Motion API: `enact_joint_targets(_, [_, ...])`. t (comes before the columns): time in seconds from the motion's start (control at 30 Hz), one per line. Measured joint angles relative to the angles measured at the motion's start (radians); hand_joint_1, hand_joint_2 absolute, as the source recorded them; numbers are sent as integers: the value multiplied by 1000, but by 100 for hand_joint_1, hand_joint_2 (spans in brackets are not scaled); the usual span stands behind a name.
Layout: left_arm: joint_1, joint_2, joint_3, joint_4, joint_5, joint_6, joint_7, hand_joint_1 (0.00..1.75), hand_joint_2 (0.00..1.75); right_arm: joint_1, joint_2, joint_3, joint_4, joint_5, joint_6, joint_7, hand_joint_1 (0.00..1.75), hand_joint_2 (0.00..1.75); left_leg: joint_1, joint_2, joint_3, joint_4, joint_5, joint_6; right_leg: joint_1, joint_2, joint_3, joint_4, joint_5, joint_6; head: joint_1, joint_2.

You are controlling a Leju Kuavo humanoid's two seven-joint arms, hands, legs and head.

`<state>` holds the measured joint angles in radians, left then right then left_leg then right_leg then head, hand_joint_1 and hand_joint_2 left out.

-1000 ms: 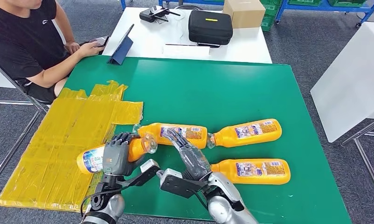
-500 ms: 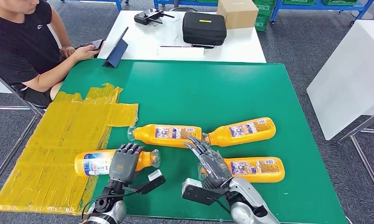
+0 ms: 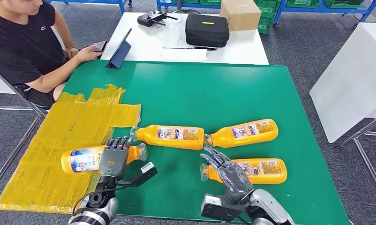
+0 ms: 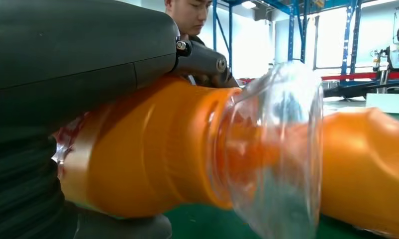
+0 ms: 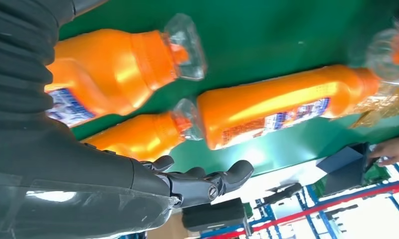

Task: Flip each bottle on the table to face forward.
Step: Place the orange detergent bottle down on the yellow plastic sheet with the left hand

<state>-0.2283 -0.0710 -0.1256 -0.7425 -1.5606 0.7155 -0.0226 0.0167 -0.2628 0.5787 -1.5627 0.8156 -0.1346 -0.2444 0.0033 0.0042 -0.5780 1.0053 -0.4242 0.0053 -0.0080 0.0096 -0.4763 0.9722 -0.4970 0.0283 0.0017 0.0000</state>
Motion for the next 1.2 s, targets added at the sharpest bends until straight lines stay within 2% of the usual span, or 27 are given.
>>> enact_joint_targets(0.17, [6, 31, 12, -9, 16, -1, -7, 0, 175, 102, -107, -67, -98, 5, -17, 38, 0, 175, -2, -3, -1, 0, 0, 1, -2, -3, 3, 0, 0, 1, 0, 0])
enact_joint_targets(0.27, [25, 51, 30, -39, 48, -24, -50, 0, 175, 174, -174, -121, -163, 4, -30, 74, 0, 175, -3, -3, -1, 0, -1, 1, -3, -3, 7, 0, -1, 1, 0, 0])
enact_joint_targets(0.43, [67, 77, 47, -125, 171, -149, -174, 0, 175, 253, -242, -198, -228, 8, -30, 94, 0, 175, -3, -3, 1, 0, -3, 2, -3, -3, 7, 0, -3, 2, 0, 0])
enact_joint_targets(0.67, [174, 103, 65, -246, 422, -216, -349, 0, 175, 333, -313, -289, -289, -13, -29, 118, 0, 175, -5, -4, 4, 0, -5, 2, -5, -3, 5, 0, -6, 3, 0, 0])
enact_joint_targets(0.77, [250, 101, 80, -344, 670, -320, -512, 0, 175, 380, -345, -342, -322, -28, -24, 138, 0, 175, -7, -4, 1, 1, -5, 2, -7, -3, 2, 0, -7, 3, 0, 0])
enact_joint_targets(0.83, [315, 90, 93, -443, 838, -427, -604, 0, 175, 414, -361, -388, -340, -37, -8, 146, 0, 175, -7, -3, -3, 1, -5, 2, -8, -3, -3, 0, -7, 3, 0, 0])
enact_joint_targets(0.87, [344, 84, 98, -491, 886, -469, -624, 0, 175, 426, -365, -410, -346, -40, 0, 147, 0, 175, -7, -3, -5, 1, -5, 2, -8, -3, -6, 0, -7, 3, 0, 0])
enact_joint_targets(0.97, [408, 66, 110, -597, 928, -518, -633, 0, 175, 446, -371, -457, -359, -42, 11, 146, 0, 175, -8, -4, -10, 1, -5, 3, -9, -4, -10, 0, -7, 4, 0, 0])
enact_joint_targets(1.07, [440, 55, 117, -653, 958, -544, -648, 0, 175, 454, -371, -478, -364, -36, 20, 146, 0, 175, -8, -4, -10, 1, -5, 3, -9, -4, -11, 0, -7, 4, -1, 0])
enact_joint_targets(1.2, [476, 43, 118, -743, 1073, -647, -673, 0, 175, 434, -359, -486, -351, -6, 55, 138, 0, 175, -8, -3, -11, 1, -6, 3, -9, -4, -11, 0, -7, 4, -1, 0])
